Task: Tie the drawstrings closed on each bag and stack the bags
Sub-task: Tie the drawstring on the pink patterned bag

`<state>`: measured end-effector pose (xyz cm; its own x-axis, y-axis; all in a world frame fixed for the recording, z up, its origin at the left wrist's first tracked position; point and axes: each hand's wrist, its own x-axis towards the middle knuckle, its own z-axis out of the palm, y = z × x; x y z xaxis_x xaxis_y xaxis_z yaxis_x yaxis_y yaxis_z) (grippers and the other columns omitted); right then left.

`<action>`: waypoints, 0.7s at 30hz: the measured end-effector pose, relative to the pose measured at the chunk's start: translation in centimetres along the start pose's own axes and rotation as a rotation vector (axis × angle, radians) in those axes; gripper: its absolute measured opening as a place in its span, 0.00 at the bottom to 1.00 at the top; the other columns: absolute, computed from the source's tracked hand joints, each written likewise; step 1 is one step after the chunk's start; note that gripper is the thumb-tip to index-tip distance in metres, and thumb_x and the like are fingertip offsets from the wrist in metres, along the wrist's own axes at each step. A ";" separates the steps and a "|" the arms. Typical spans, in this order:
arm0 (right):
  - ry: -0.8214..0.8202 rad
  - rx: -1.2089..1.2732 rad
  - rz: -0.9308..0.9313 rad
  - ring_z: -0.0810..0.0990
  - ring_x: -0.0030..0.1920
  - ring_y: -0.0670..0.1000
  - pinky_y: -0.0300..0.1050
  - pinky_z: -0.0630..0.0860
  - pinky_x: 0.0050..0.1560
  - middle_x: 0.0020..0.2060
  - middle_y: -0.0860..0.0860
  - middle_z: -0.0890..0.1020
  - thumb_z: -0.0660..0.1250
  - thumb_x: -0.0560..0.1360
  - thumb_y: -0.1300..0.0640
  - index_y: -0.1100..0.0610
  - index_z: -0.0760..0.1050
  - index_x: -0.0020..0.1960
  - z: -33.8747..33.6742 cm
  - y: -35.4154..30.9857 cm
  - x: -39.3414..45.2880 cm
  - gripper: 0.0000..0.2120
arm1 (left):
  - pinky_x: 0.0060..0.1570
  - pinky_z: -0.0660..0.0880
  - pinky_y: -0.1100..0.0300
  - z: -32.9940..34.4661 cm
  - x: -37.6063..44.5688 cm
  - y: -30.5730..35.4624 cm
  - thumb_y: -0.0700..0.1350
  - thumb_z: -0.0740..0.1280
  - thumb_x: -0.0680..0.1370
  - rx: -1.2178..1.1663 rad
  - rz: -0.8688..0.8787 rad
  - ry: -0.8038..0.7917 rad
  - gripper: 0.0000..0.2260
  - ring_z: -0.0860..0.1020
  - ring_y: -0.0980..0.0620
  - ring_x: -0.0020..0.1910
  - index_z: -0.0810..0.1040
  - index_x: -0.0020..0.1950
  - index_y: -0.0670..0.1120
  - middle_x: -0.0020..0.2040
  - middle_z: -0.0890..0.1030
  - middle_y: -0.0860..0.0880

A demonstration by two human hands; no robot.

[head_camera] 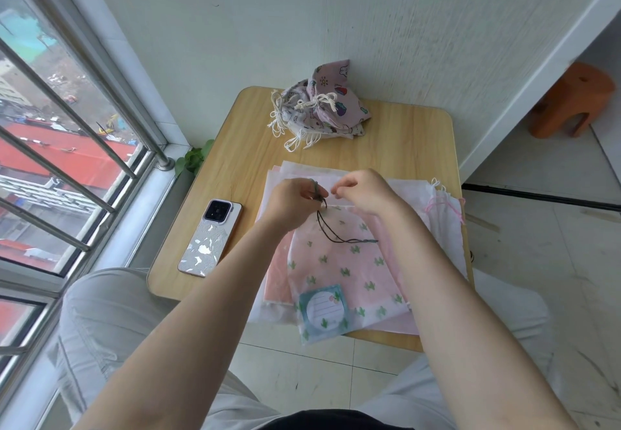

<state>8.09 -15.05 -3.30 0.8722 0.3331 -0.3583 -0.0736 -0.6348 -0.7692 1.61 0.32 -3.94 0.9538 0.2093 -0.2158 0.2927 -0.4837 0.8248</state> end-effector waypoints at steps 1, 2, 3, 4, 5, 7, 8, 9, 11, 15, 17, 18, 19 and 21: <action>-0.029 0.047 0.005 0.80 0.49 0.48 0.44 0.77 0.50 0.43 0.48 0.84 0.63 0.76 0.62 0.54 0.84 0.46 0.5 0.2 0.3 0.11 | 0.45 0.76 0.65 0.1 -0.1 0.0 0.35 0.69 0.73 0.041 0.037 0.033 0.10 0.81 0.54 0.42 0.83 0.42 0.50 0.38 0.82 0.55; -0.053 0.085 0.004 0.80 0.48 0.48 0.43 0.75 0.51 0.41 0.47 0.84 0.64 0.75 0.63 0.53 0.84 0.44 0.9 0.3 0.4 0.10 | 0.44 0.75 0.65 0.3 -0.2 0.0 0.35 0.70 0.73 0.067 0.071 0.063 0.10 0.81 0.54 0.41 0.83 0.40 0.51 0.38 0.82 0.55; -0.074 0.113 -0.001 0.79 0.47 0.48 0.42 0.74 0.51 0.41 0.47 0.84 0.66 0.75 0.63 0.54 0.84 0.44 1.1 0.5 0.5 0.09 | 0.44 0.75 0.64 0.4 -0.2 0.0 0.36 0.70 0.72 0.078 0.098 0.089 0.09 0.80 0.53 0.41 0.83 0.40 0.51 0.38 0.82 0.54; -0.093 0.146 -0.005 0.79 0.46 0.48 0.41 0.73 0.51 0.42 0.48 0.84 0.68 0.75 0.62 0.54 0.84 0.46 1.3 0.6 0.6 0.07 | 0.44 0.75 0.63 0.5 -0.2 -0.1 0.36 0.71 0.72 0.079 0.120 0.113 0.09 0.80 0.52 0.41 0.83 0.40 0.50 0.39 0.83 0.53; -0.107 0.183 -0.007 0.79 0.46 0.47 0.40 0.72 0.50 0.44 0.50 0.84 0.69 0.75 0.61 0.55 0.84 0.49 1.3 0.7 0.5 0.06 | 0.44 0.74 0.64 0.5 -0.2 -0.1 0.36 0.72 0.72 0.077 0.136 0.134 0.08 0.80 0.52 0.40 0.83 0.40 0.49 0.40 0.83 0.52; -0.142 0.269 -0.016 0.80 0.49 0.47 0.38 0.73 0.52 0.49 0.52 0.85 0.71 0.75 0.60 0.57 0.84 0.52 1.3 0.9 0.3 0.07 | 0.41 0.71 0.72 0.6 0.0 -0.5 0.36 0.73 0.72 0.067 0.158 0.165 0.07 0.78 0.54 0.39 0.83 0.41 0.48 0.42 0.81 0.51; -0.170 0.308 -0.018 0.81 0.50 0.46 0.38 0.73 0.53 0.50 0.52 0.85 0.72 0.75 0.60 0.57 0.83 0.53 1.3 1.0 0.3 0.08 | 0.41 0.69 0.74 0.6 0.1 -0.6 0.35 0.73 0.71 0.061 0.164 0.175 0.06 0.76 0.56 0.38 0.83 0.41 0.47 0.43 0.80 0.51; -0.200 0.336 -0.015 0.81 0.52 0.46 0.37 0.73 0.55 0.51 0.51 0.85 0.71 0.75 0.60 0.57 0.83 0.54 1.3 1.1 0.3 0.08 | 0.41 0.68 0.74 0.6 0.2 -0.8 0.35 0.73 0.71 0.055 0.167 0.184 0.06 0.76 0.56 0.38 0.83 0.41 0.46 0.43 0.80 0.50; -0.241 0.367 -0.010 0.81 0.53 0.45 0.37 0.72 0.58 0.50 0.50 0.85 0.70 0.75 0.62 0.56 0.82 0.54 1.4 1.2 0.4 0.08 | 0.41 0.69 0.72 0.8 0.3 -0.9 0.35 0.73 0.71 0.031 0.156 0.191 0.04 0.76 0.55 0.39 0.82 0.41 0.43 0.43 0.80 0.50; -0.238 0.360 0.018 0.78 0.47 0.46 0.38 0.70 0.54 0.44 0.49 0.81 0.70 0.75 0.63 0.54 0.80 0.49 1.2 1.4 0.5 0.06 | 0.36 0.71 0.73 0.7 0.2 -0.6 0.34 0.72 0.70 -0.096 0.097 0.169 0.08 0.77 0.58 0.36 0.83 0.41 0.47 0.38 0.81 0.53; -0.220 0.354 0.035 0.75 0.42 0.45 0.37 0.69 0.49 0.40 0.48 0.79 0.69 0.75 0.63 0.53 0.79 0.46 1.2 1.4 0.4 0.05 | 0.36 0.72 0.73 0.6 0.1 -0.5 0.35 0.72 0.71 -0.155 0.050 0.152 0.06 0.79 0.58 0.37 0.84 0.43 0.46 0.39 0.82 0.54; -0.204 0.363 0.044 0.75 0.40 0.45 0.37 0.68 0.48 0.37 0.48 0.79 0.68 0.75 0.63 0.53 0.79 0.44 1.2 1.3 0.5 0.06 | 0.36 0.73 0.72 0.5 0.1 -0.4 0.36 0.72 0.72 -0.190 0.026 0.140 0.06 0.80 0.57 0.38 0.84 0.44 0.46 0.39 0.83 0.54; -0.182 0.373 0.056 0.75 0.40 0.45 0.37 0.69 0.49 0.36 0.47 0.78 0.67 0.75 0.63 0.53 0.78 0.43 1.3 1.2 0.6 0.07 | 0.37 0.74 0.71 0.5 0.0 -0.4 0.36 0.72 0.72 -0.223 0.008 0.125 0.06 0.80 0.57 0.39 0.84 0.44 0.45 0.40 0.84 0.54; -0.129 0.387 0.077 0.76 0.41 0.47 0.37 0.71 0.49 0.37 0.48 0.79 0.63 0.76 0.61 0.53 0.76 0.41 1.4 0.8 0.7 0.07 | 0.35 0.73 0.71 0.6 -0.2 -0.2 0.37 0.72 0.72 -0.281 -0.021 0.092 0.03 0.81 0.59 0.39 0.84 0.44 0.43 0.41 0.84 0.54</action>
<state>7.96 -14.33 -4.95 0.7911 0.3948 -0.4672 -0.3344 -0.3604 -0.8708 1.40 -0.12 -4.37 0.9335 0.2995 -0.1970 0.2701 -0.2265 0.9358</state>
